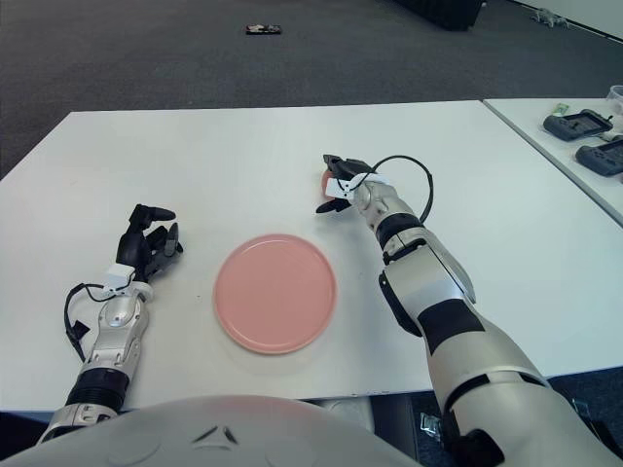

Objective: Put the apple into the plate.

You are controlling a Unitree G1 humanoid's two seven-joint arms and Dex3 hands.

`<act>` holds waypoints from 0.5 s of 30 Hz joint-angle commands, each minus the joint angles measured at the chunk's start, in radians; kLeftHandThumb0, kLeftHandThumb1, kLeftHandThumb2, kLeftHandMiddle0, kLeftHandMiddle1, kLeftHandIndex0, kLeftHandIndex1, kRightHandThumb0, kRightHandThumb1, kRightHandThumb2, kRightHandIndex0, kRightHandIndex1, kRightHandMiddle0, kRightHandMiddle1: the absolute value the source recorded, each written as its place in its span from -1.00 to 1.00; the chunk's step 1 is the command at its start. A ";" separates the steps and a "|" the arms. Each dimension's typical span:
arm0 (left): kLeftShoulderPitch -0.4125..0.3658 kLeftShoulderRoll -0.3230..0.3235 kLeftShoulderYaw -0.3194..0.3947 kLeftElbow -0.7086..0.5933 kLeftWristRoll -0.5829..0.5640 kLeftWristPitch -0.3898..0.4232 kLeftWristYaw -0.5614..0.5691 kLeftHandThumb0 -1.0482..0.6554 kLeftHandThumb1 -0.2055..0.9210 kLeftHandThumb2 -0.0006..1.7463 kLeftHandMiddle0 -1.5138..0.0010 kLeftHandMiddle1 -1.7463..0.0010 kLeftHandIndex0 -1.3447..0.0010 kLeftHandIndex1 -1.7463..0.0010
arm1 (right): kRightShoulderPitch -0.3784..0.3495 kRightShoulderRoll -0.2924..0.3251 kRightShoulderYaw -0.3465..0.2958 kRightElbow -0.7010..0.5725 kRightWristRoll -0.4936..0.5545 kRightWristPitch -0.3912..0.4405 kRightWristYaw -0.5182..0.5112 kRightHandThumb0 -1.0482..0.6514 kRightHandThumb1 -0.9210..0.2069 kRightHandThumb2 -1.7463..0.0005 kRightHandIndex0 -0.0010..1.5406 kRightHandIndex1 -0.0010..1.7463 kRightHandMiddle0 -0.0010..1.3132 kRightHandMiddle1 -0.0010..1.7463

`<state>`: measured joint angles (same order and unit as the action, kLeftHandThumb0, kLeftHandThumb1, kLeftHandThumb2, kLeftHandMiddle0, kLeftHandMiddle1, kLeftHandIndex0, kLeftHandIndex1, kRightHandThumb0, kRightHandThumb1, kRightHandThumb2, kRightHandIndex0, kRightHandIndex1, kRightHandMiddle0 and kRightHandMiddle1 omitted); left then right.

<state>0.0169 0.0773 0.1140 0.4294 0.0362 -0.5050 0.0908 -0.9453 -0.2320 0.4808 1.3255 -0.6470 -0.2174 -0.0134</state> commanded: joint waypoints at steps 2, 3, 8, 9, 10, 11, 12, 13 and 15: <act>0.049 -0.011 0.000 0.030 0.016 -0.018 0.021 -0.22 0.61 -0.05 -0.12 -1.00 0.51 -1.00 | -0.014 0.023 0.011 0.016 -0.009 0.002 -0.007 -0.84 -0.53 0.47 -1.00 -1.00 -1.00 -1.00; 0.051 -0.012 0.000 0.028 0.019 -0.016 0.024 -0.22 0.62 -0.05 -0.12 -1.00 0.51 -1.00 | -0.010 0.026 0.011 0.020 -0.008 0.003 -0.009 -0.84 -0.50 0.43 -1.00 -1.00 -1.00 -1.00; 0.059 -0.013 0.000 0.019 0.018 -0.007 0.027 -0.21 0.63 -0.06 -0.12 -1.00 0.52 -1.00 | 0.003 0.031 0.010 0.028 -0.004 0.002 -0.013 -0.81 -0.42 0.28 -1.00 -1.00 -1.00 -0.99; 0.059 -0.013 0.001 0.018 0.017 -0.003 0.027 -0.21 0.63 -0.06 -0.11 -1.00 0.52 -1.00 | 0.011 0.030 0.008 0.030 -0.002 0.001 -0.015 -0.80 -0.40 0.26 -1.00 -1.00 -1.00 -0.98; 0.060 -0.013 0.001 0.017 0.016 -0.001 0.027 -0.21 0.63 -0.07 -0.11 -1.00 0.52 -1.00 | 0.016 0.029 0.007 0.032 -0.001 0.000 -0.016 -0.80 -0.39 0.24 -1.00 -1.00 -1.00 -0.96; 0.061 -0.012 0.002 0.016 0.016 0.002 0.027 -0.21 0.63 -0.07 -0.11 -1.00 0.52 -1.00 | 0.024 0.027 0.003 0.035 0.002 0.000 -0.017 -0.79 -0.37 0.22 -1.00 -1.00 -1.00 -0.93; 0.063 -0.012 0.003 0.013 0.015 0.004 0.027 -0.21 0.63 -0.07 -0.11 -1.00 0.52 -1.00 | 0.029 0.026 0.000 0.037 0.005 -0.001 -0.017 -0.77 -0.36 0.20 -1.00 -1.00 -1.00 -0.87; 0.064 -0.012 0.003 0.011 0.015 0.005 0.027 -0.21 0.63 -0.07 -0.11 -1.00 0.52 -1.00 | 0.032 0.025 -0.001 0.038 0.006 -0.001 -0.017 -0.77 -0.36 0.20 -1.00 -1.00 -1.00 -0.85; 0.068 -0.011 0.004 0.006 0.017 0.007 0.028 -0.21 0.64 -0.07 -0.11 -1.00 0.53 -1.00 | 0.040 0.025 -0.010 0.041 0.014 0.000 -0.019 -0.76 -0.34 0.18 -0.99 -1.00 -1.00 -0.77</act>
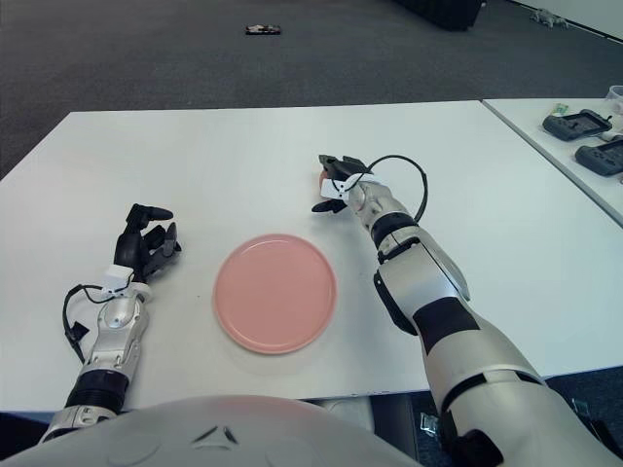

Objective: Put the apple into the plate.

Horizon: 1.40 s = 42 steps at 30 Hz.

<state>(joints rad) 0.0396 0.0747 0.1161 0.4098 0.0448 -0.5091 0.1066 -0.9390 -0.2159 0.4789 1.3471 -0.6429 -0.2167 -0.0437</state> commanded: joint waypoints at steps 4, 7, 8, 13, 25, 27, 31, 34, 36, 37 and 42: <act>0.053 -0.005 0.004 0.012 0.010 0.021 0.015 -0.21 0.64 -0.08 -0.12 -1.00 0.53 -1.00 | 0.047 0.015 -0.035 0.019 0.032 -0.003 -0.001 -0.69 -0.33 0.16 -0.95 -0.80 -1.00 -0.49; 0.060 -0.004 0.005 -0.001 0.012 0.031 0.015 -0.21 0.65 -0.08 -0.12 -1.00 0.53 -1.00 | 0.057 0.019 -0.040 0.019 0.034 -0.011 -0.016 -0.62 -0.36 0.15 -0.98 -0.44 -1.00 -0.27; 0.061 -0.004 0.004 -0.004 0.012 0.033 0.015 -0.21 0.65 -0.08 -0.12 -1.00 0.53 -1.00 | 0.059 0.019 -0.038 0.020 0.032 -0.015 -0.021 -0.61 -0.37 0.15 -0.99 -0.39 -1.00 -0.23; 0.068 -0.003 0.003 -0.020 0.013 0.050 0.012 -0.21 0.66 -0.09 -0.13 -1.00 0.54 -1.00 | 0.066 0.017 -0.031 0.020 0.023 -0.036 -0.038 -0.55 -0.39 0.11 -1.00 0.03 -1.00 0.05; 0.082 -0.003 0.002 -0.045 0.014 0.063 0.011 -0.21 0.69 -0.12 -0.12 -1.00 0.55 -1.00 | 0.089 0.030 -0.076 0.029 0.062 -0.048 0.025 -0.12 -0.22 -0.15 -0.62 0.65 -1.00 0.71; 0.085 -0.004 0.003 -0.049 0.010 0.064 0.008 -0.21 0.69 -0.12 -0.12 -1.00 0.55 -1.00 | 0.091 0.031 -0.080 0.029 0.065 -0.050 0.034 0.35 -0.41 0.02 -0.49 0.75 -0.93 0.82; 0.087 -0.005 0.004 -0.052 0.001 0.058 0.001 -0.21 0.69 -0.12 -0.13 -1.00 0.55 -1.00 | 0.094 0.033 -0.090 0.029 0.073 -0.044 0.046 0.29 -0.52 0.09 -0.39 0.67 -0.73 0.95; 0.087 -0.005 0.005 -0.051 0.001 0.055 0.004 -0.21 0.69 -0.12 -0.12 -1.00 0.55 -1.00 | 0.097 0.033 -0.096 0.028 0.080 -0.041 0.048 0.25 -0.53 0.10 -0.38 0.61 -0.58 0.98; 0.088 -0.005 0.005 -0.053 0.000 0.056 0.003 -0.21 0.68 -0.11 -0.11 -1.00 0.55 -1.00 | 0.099 0.033 -0.100 0.028 0.083 -0.041 0.046 0.23 -0.50 0.08 -0.39 0.58 -0.49 0.99; 0.088 -0.006 0.005 -0.053 -0.002 0.058 0.003 -0.21 0.68 -0.11 -0.11 -1.00 0.55 -1.00 | 0.102 0.034 -0.111 0.028 0.092 -0.041 0.048 0.23 -0.49 0.07 -0.39 0.58 -0.48 0.99; 0.089 -0.008 0.006 -0.056 -0.008 0.063 0.002 -0.21 0.68 -0.11 -0.09 -1.00 0.54 -1.00 | 0.107 0.038 -0.148 0.027 0.125 -0.040 0.057 0.23 -0.27 -0.12 -0.31 0.61 -0.35 1.00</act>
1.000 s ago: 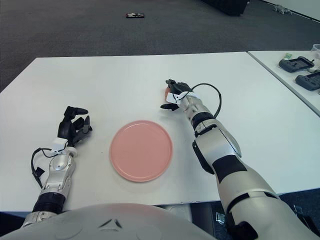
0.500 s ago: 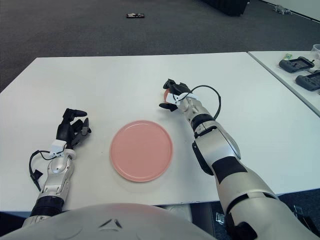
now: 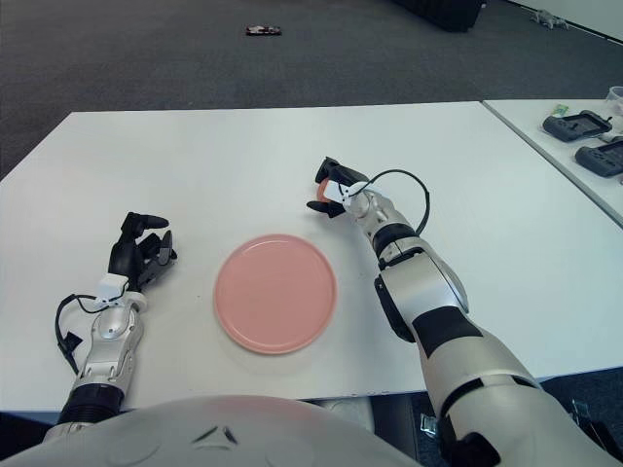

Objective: Put the apple into the plate.

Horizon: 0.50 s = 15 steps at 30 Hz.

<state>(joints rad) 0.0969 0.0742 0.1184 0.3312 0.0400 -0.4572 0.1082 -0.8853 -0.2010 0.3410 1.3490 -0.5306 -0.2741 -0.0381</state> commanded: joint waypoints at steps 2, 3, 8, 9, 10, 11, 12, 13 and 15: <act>0.032 -0.008 0.004 0.019 -0.002 0.016 0.002 -0.21 0.67 -0.10 -0.09 -1.00 0.54 -1.00 | 0.055 0.023 -0.017 0.025 0.020 0.014 0.051 0.23 -0.16 -0.24 -0.29 0.69 -0.33 1.00; 0.033 -0.008 0.003 0.017 -0.001 0.019 0.003 -0.21 0.67 -0.10 -0.09 -1.00 0.54 -1.00 | 0.055 0.023 -0.017 0.024 0.019 0.009 0.047 0.22 -0.09 -0.32 -0.28 0.78 -0.33 1.00; 0.035 -0.010 0.003 0.007 -0.002 0.024 0.004 -0.21 0.68 -0.11 -0.10 -1.00 0.55 -1.00 | 0.054 0.018 -0.005 0.020 -0.002 -0.020 0.016 0.22 0.20 -0.56 -0.17 0.96 -0.19 0.90; 0.035 -0.010 0.004 0.006 0.000 0.025 0.006 -0.21 0.68 -0.11 -0.10 -1.00 0.55 -1.00 | 0.052 0.018 -0.002 0.020 -0.006 -0.024 0.009 0.22 0.25 -0.60 -0.15 0.98 -0.16 0.89; 0.035 -0.010 0.004 0.005 0.000 0.025 0.007 -0.21 0.67 -0.10 -0.11 -1.00 0.54 -1.00 | 0.051 0.017 0.000 0.020 -0.008 -0.026 0.005 0.22 0.28 -0.63 -0.13 0.98 -0.15 0.90; 0.035 -0.009 0.004 0.004 0.001 0.027 0.007 -0.21 0.67 -0.10 -0.12 -1.00 0.54 -1.00 | 0.050 0.017 0.002 0.019 -0.010 -0.027 0.003 0.22 0.33 -0.68 -0.11 0.99 -0.14 0.92; 0.035 -0.009 0.004 0.003 0.001 0.028 0.007 -0.21 0.67 -0.10 -0.12 -1.00 0.54 -1.00 | 0.049 0.016 0.003 0.019 -0.011 -0.028 0.001 0.22 0.39 -0.73 -0.08 0.99 -0.12 0.95; 0.035 -0.008 0.005 0.004 0.001 0.028 0.006 -0.21 0.67 -0.10 -0.13 -1.00 0.54 -1.00 | 0.045 0.016 0.004 0.019 -0.011 -0.028 0.001 0.22 0.40 -0.75 -0.08 0.99 -0.12 0.96; 0.034 -0.007 0.005 0.007 0.001 0.026 0.005 -0.21 0.67 -0.10 -0.14 -1.00 0.54 -1.00 | 0.042 0.016 0.004 0.018 -0.007 -0.029 0.002 0.23 0.43 -0.77 -0.06 1.00 -0.13 0.98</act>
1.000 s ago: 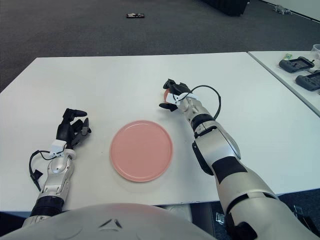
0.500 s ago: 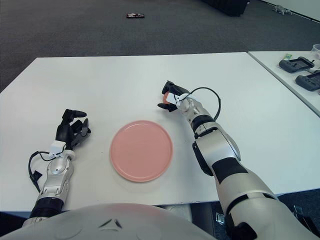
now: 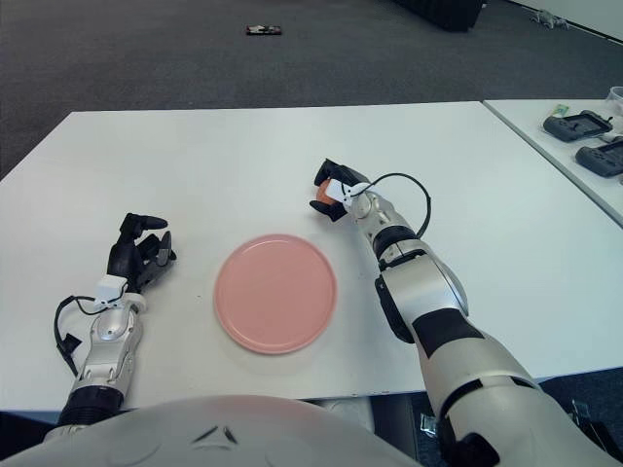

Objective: Put the apple into the plate.

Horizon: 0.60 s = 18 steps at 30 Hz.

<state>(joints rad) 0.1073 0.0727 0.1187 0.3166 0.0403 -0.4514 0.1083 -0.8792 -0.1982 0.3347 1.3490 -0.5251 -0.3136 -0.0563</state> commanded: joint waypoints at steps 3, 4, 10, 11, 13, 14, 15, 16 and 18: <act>0.022 -0.005 0.005 0.027 0.000 0.012 0.004 -0.21 0.66 -0.09 -0.14 -1.00 0.54 -1.00 | 0.036 0.015 0.001 0.018 0.002 0.010 0.030 0.23 0.43 -0.76 -0.02 0.94 -0.15 0.99; 0.021 -0.005 0.006 0.030 -0.001 0.009 0.004 -0.21 0.66 -0.09 -0.14 -1.00 0.54 -1.00 | 0.036 0.016 -0.005 0.018 0.008 0.009 0.033 0.23 0.43 -0.76 -0.01 0.93 -0.15 1.00; 0.014 -0.009 0.010 0.044 -0.004 0.003 0.009 -0.21 0.64 -0.08 -0.14 -1.00 0.53 -1.00 | 0.038 0.023 -0.040 0.010 0.042 -0.006 0.032 0.23 0.44 -0.74 0.06 0.85 -0.17 1.00; 0.013 -0.010 0.010 0.045 -0.004 0.003 0.010 -0.21 0.64 -0.08 -0.14 -1.00 0.53 -1.00 | 0.038 0.023 -0.042 0.010 0.043 -0.007 0.031 0.23 0.45 -0.75 0.07 0.85 -0.17 1.00; 0.011 -0.011 0.011 0.048 -0.003 0.002 0.013 -0.21 0.64 -0.07 -0.14 -1.00 0.52 -1.00 | 0.031 0.029 -0.045 -0.004 0.052 -0.026 0.022 0.23 0.46 -0.76 0.08 0.85 -0.17 1.00; 0.010 -0.011 0.012 0.050 -0.002 0.002 0.014 -0.21 0.64 -0.07 -0.15 -1.00 0.52 -1.00 | 0.028 0.032 -0.046 -0.010 0.054 -0.033 0.019 0.23 0.47 -0.77 0.08 0.86 -0.17 1.00; 0.009 -0.012 0.013 0.053 0.000 0.000 0.017 -0.21 0.63 -0.07 -0.15 -1.00 0.52 -1.00 | 0.026 0.033 -0.047 -0.017 0.056 -0.046 0.008 0.23 0.48 -0.77 0.08 0.87 -0.17 1.00; 0.007 -0.013 0.014 0.055 0.002 -0.001 0.019 -0.21 0.63 -0.07 -0.15 -1.00 0.52 -1.00 | 0.026 0.033 -0.048 -0.021 0.056 -0.054 0.000 0.23 0.48 -0.78 0.08 0.87 -0.17 1.00; 0.005 -0.015 0.015 0.058 0.004 -0.002 0.022 -0.21 0.63 -0.06 -0.14 -1.00 0.52 -1.00 | 0.028 0.032 -0.050 -0.028 0.056 -0.072 -0.020 0.23 0.49 -0.79 0.08 0.89 -0.16 1.00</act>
<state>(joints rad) 0.0986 0.0693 0.1305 0.3309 0.0395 -0.4574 0.1140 -0.8665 -0.1874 0.2887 1.3372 -0.4809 -0.3534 -0.0584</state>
